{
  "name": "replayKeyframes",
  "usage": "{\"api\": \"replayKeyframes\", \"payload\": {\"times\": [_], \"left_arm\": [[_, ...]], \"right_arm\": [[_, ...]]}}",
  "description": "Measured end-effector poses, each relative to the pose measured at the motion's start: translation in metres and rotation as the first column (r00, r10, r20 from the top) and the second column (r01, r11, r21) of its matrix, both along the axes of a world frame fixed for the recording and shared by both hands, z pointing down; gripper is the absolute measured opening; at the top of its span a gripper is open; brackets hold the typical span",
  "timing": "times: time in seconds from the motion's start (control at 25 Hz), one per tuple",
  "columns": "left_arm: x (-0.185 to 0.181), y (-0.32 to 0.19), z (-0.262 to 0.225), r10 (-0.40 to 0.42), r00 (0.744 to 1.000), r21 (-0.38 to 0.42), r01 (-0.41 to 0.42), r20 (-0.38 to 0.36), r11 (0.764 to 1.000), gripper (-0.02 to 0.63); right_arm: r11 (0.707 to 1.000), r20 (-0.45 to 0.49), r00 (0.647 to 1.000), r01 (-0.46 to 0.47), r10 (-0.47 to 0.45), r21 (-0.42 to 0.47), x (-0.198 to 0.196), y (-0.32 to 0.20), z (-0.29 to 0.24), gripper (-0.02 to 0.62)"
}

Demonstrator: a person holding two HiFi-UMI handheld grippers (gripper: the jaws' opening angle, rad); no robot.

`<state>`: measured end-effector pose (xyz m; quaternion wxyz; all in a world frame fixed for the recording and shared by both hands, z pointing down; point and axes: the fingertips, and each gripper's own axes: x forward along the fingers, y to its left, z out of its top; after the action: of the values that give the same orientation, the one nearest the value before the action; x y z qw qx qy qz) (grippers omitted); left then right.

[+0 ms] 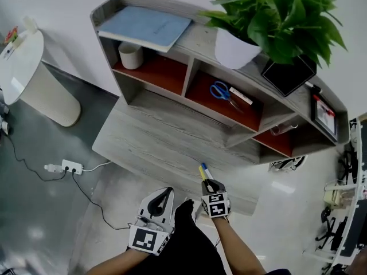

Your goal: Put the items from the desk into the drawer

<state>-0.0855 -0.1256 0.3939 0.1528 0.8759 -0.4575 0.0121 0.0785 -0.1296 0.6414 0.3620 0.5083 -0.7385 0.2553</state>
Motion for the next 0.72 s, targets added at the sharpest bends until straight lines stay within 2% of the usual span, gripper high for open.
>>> {"api": "replayKeyframes", "payload": {"times": [0.12,0.24,0.32,0.6,0.72], "left_arm": [[0.005,0.006,-0.006,0.050,0.999,0.020,-0.050,-0.009,0.999,0.014],[0.012,0.014,-0.020,0.097,0.995,0.075,-0.096,-0.008,0.993,0.014],[0.017,0.019,-0.024,0.125,0.992,0.074,-0.123,-0.032,0.990,0.012],[0.030,0.036,-0.025,0.223,0.972,0.055,-0.219,-0.081,0.974,0.012],[0.036,0.047,-0.022,0.281,0.955,0.052,-0.277,-0.090,0.959,0.014]], "right_arm": [[0.997,0.031,0.997,-0.071,0.070,0.037,0.001,0.008,-0.024,0.075],[0.990,0.066,0.991,-0.124,0.120,0.066,-0.001,0.016,-0.047,0.075],[0.982,0.096,0.984,-0.158,0.148,0.100,-0.003,0.023,-0.064,0.075],[0.930,0.143,0.969,-0.236,0.202,0.282,-0.006,0.051,-0.137,0.075],[0.903,0.139,0.959,-0.279,0.246,0.328,-0.004,0.067,-0.160,0.075]]}}
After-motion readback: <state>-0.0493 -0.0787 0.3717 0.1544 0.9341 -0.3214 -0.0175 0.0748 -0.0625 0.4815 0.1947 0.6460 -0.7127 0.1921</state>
